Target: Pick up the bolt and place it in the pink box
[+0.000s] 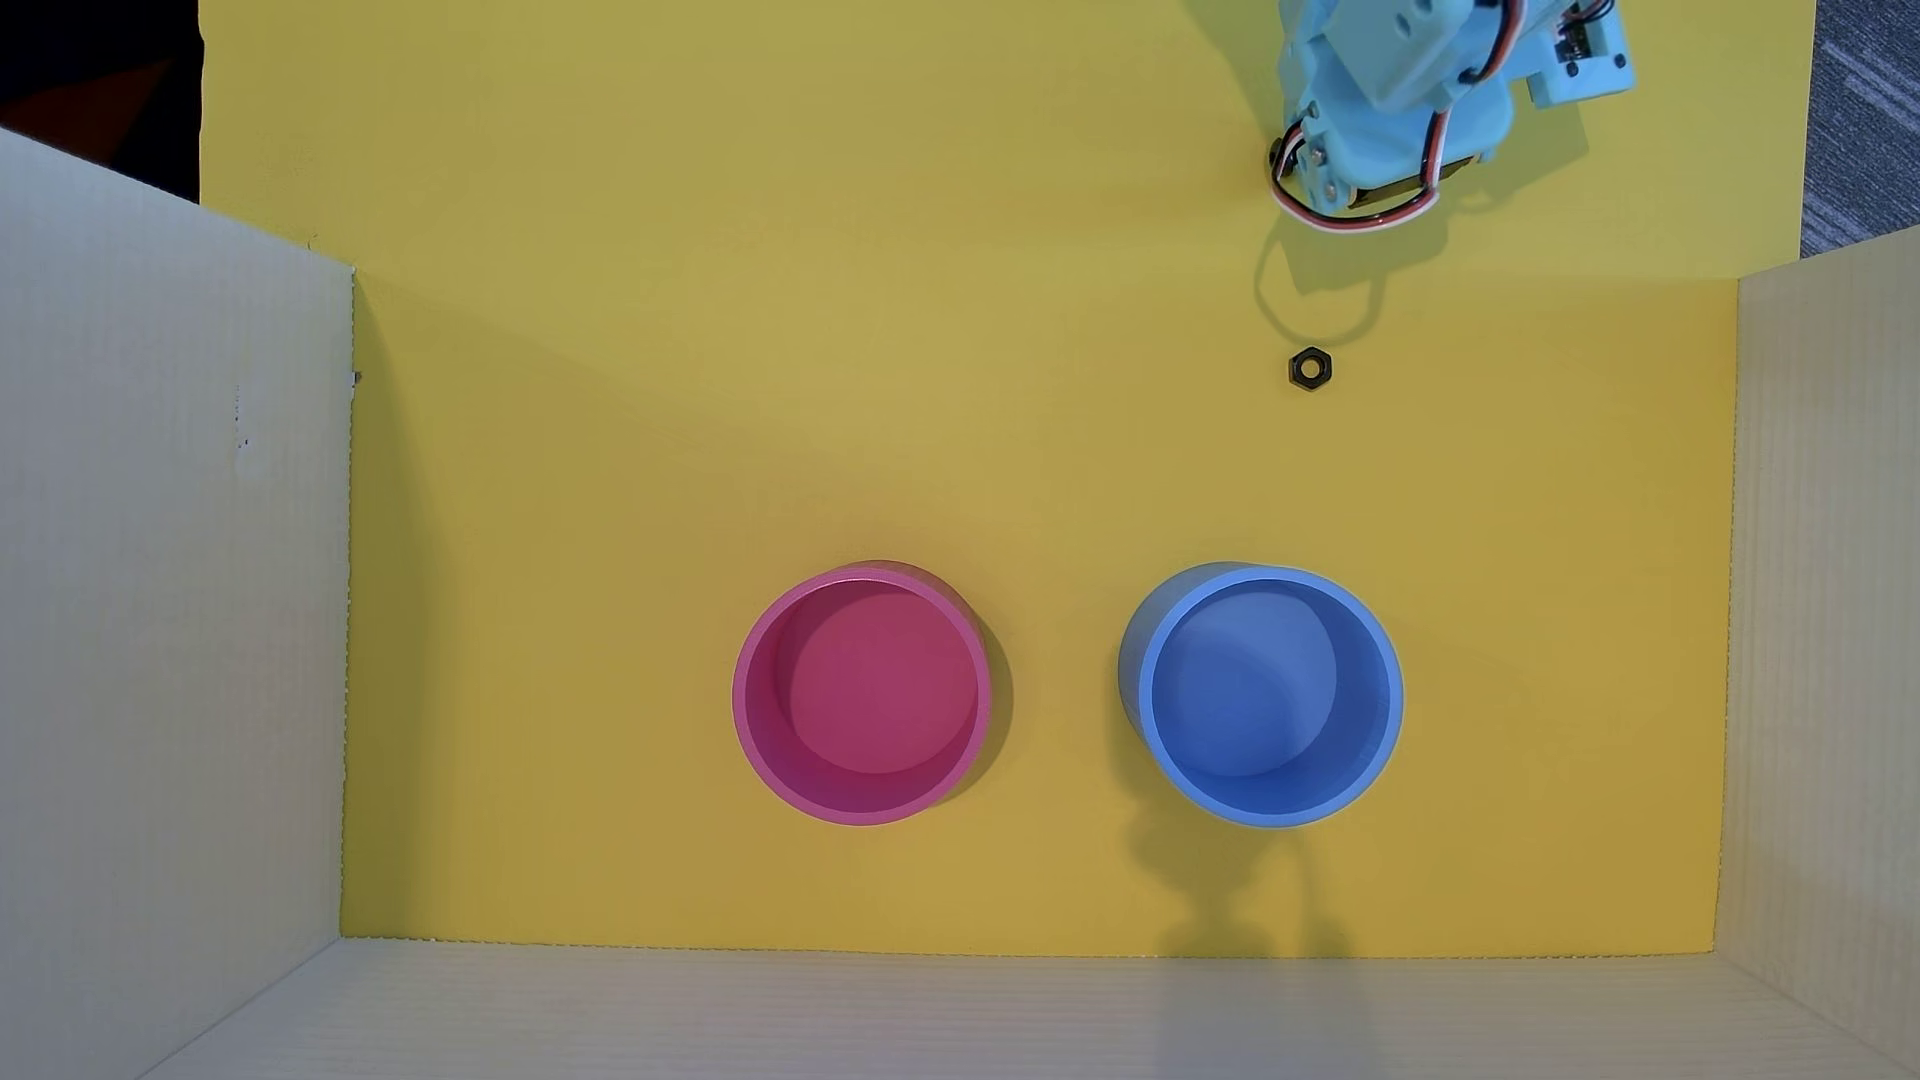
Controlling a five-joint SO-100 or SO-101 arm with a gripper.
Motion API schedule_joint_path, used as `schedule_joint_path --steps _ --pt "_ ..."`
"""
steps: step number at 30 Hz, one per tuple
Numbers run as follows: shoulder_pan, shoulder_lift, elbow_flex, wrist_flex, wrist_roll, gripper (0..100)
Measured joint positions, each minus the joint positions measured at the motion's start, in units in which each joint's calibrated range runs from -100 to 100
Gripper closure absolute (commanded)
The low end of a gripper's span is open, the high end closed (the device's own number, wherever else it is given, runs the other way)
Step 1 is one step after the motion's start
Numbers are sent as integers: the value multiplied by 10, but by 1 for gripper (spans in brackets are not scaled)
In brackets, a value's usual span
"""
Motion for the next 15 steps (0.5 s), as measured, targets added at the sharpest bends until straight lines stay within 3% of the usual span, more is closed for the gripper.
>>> schedule_joint_path --steps 9,15 --pt "7 2 -5 0 2 99" --pt "82 2 -47 0 6 99"
